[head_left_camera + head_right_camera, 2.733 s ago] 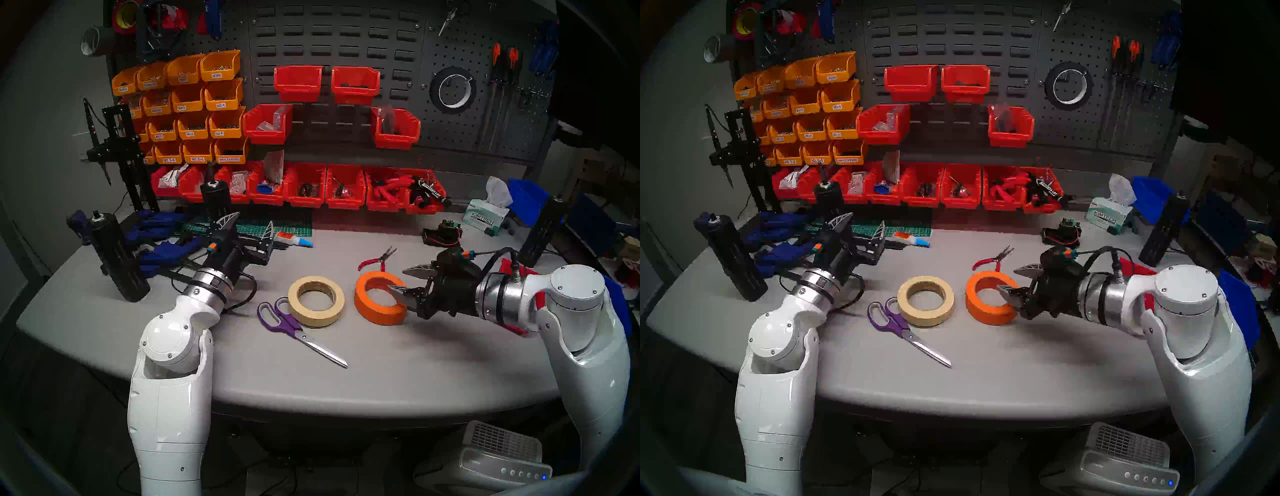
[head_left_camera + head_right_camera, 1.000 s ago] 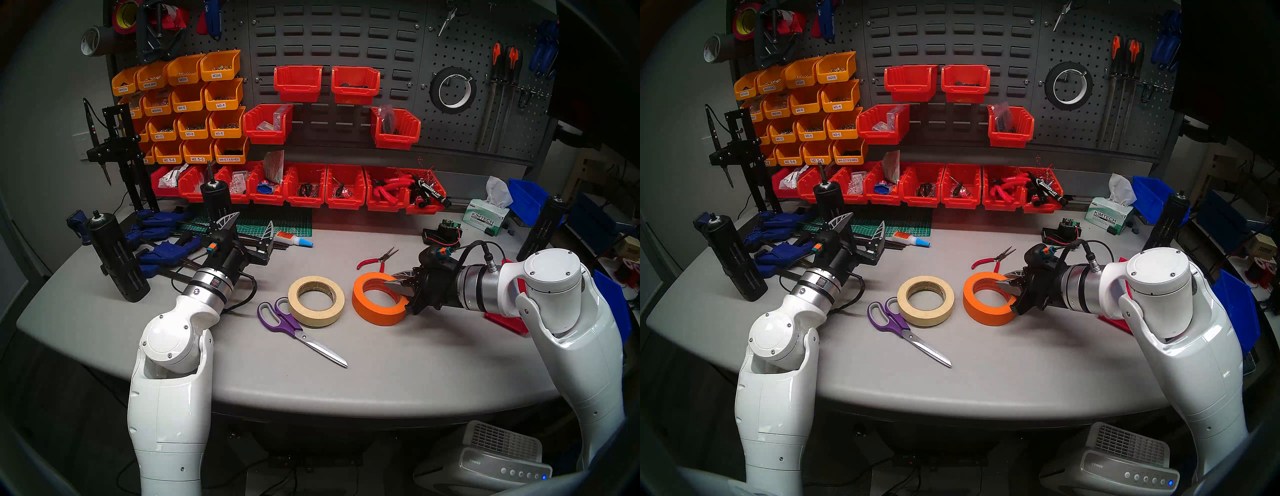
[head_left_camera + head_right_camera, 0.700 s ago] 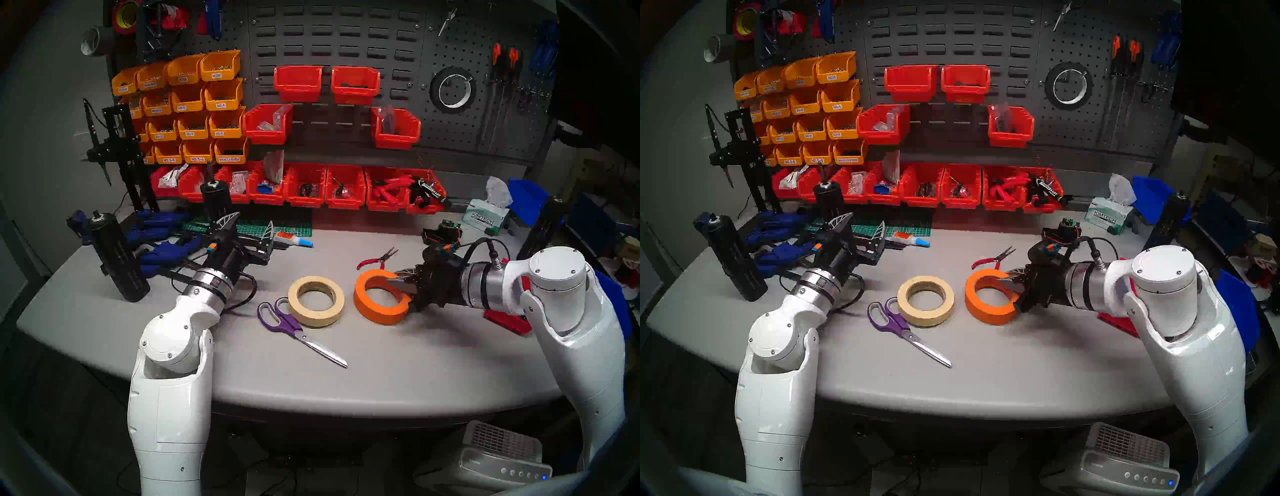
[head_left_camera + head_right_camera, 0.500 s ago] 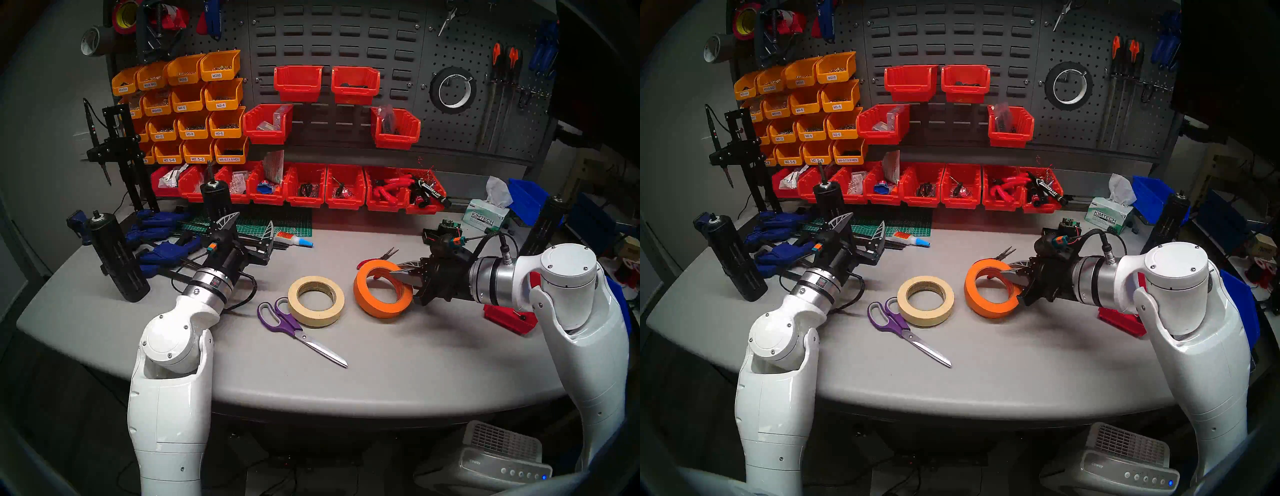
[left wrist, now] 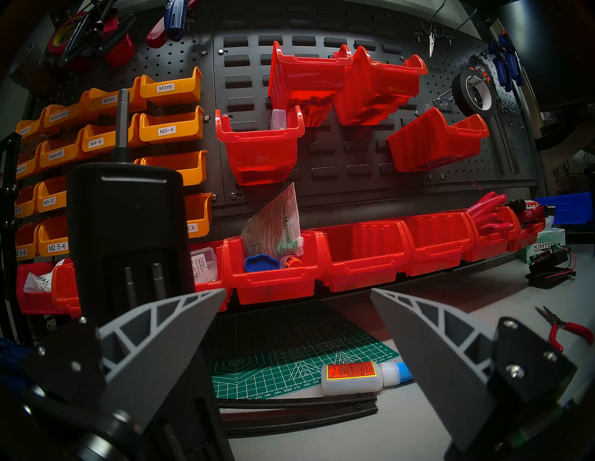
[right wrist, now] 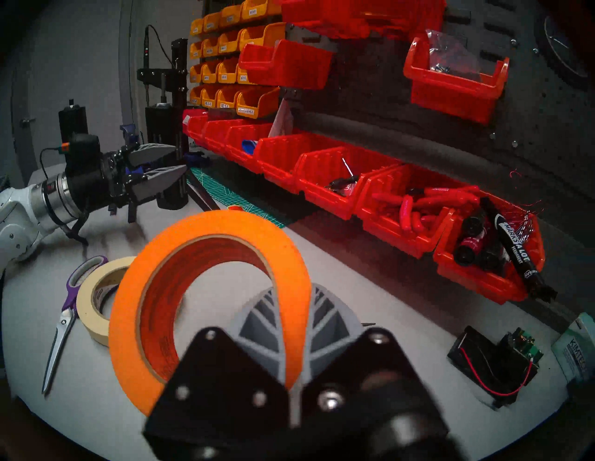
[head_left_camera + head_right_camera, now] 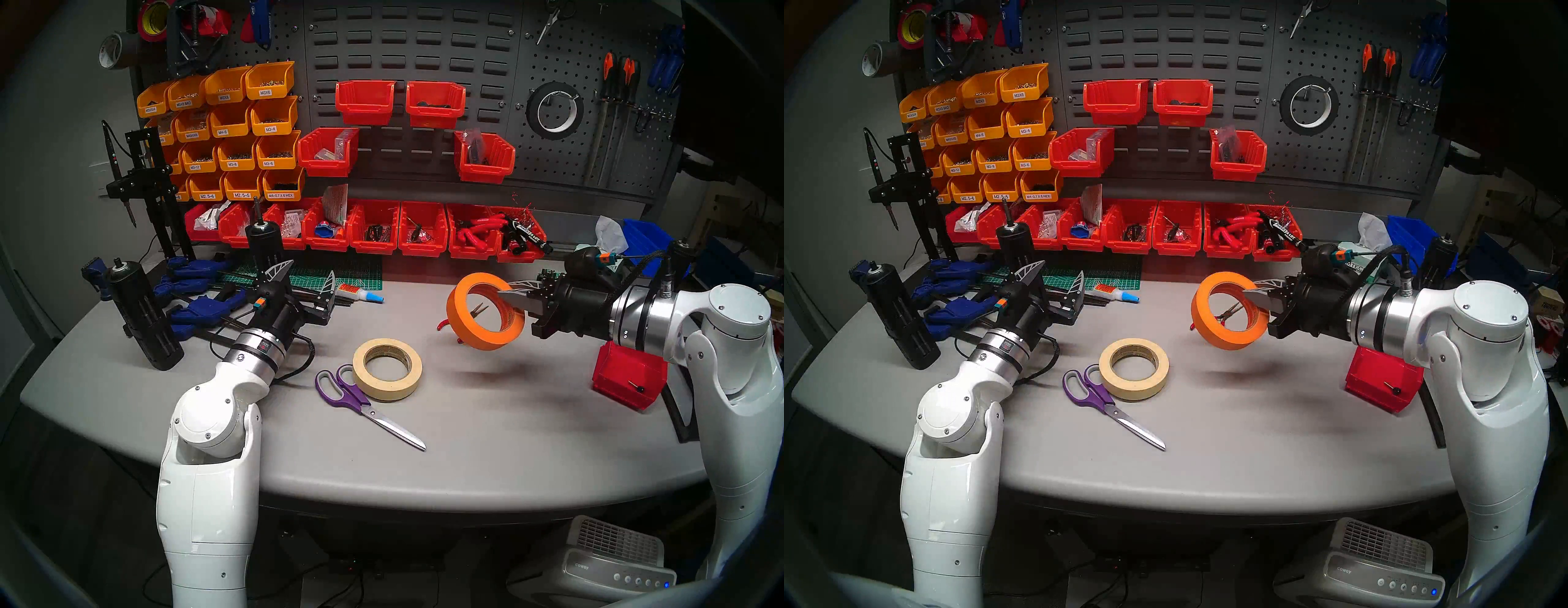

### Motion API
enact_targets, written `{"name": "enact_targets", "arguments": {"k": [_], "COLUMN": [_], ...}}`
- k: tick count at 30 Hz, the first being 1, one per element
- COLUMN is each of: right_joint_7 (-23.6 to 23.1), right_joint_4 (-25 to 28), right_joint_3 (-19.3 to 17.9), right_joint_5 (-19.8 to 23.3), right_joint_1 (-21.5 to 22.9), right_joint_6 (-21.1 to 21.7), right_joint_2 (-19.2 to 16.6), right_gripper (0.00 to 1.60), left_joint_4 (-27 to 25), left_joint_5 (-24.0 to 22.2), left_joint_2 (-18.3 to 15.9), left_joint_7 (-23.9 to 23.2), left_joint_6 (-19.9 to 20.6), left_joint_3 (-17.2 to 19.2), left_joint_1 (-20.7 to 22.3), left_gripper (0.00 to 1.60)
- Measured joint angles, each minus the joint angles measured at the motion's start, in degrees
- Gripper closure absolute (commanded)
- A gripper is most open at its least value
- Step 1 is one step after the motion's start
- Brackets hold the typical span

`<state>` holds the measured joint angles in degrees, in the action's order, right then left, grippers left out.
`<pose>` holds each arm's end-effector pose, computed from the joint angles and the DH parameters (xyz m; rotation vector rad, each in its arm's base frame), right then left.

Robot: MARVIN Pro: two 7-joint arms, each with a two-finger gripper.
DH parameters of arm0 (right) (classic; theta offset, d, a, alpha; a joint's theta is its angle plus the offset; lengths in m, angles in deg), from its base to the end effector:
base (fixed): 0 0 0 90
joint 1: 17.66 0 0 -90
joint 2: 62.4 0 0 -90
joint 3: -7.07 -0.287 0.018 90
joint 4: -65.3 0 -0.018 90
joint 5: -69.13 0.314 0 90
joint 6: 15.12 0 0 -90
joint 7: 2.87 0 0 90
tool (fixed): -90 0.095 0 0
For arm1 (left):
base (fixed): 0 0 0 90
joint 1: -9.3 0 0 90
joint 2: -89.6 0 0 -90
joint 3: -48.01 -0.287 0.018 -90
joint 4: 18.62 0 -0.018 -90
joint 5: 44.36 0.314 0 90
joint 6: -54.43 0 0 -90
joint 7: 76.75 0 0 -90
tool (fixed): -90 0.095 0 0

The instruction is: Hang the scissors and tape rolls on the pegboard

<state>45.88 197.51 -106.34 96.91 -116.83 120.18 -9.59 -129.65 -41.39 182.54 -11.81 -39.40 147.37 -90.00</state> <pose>0.3086 -0.0811 -0.0730 -2.1084 -0.9151 -1.6695 0.3669 0.0164 -0.2201 1.8492 -0.3912 2.3732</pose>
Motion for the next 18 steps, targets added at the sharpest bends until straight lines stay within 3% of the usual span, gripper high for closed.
{"name": "enact_targets", "arguments": {"k": [9, 18], "right_joint_7": [1.8, 5.2], "right_joint_4": [1.7, 2.7], "right_joint_3": [-4.3, -6.0], "right_joint_5": [2.3, 3.3], "right_joint_1": [3.1, 6.8], "right_joint_6": [-1.2, -3.1], "right_joint_2": [3.0, 5.9], "right_gripper": [1.60, 1.60], "left_joint_4": [0.0, 0.0], "left_joint_5": [0.0, 0.0], "left_joint_2": [0.0, 0.0], "left_joint_7": [0.0, 0.0], "left_joint_6": [0.0, 0.0], "left_joint_3": [0.0, 0.0], "left_joint_1": [0.0, 0.0], "left_gripper": [0.00, 0.00]}}
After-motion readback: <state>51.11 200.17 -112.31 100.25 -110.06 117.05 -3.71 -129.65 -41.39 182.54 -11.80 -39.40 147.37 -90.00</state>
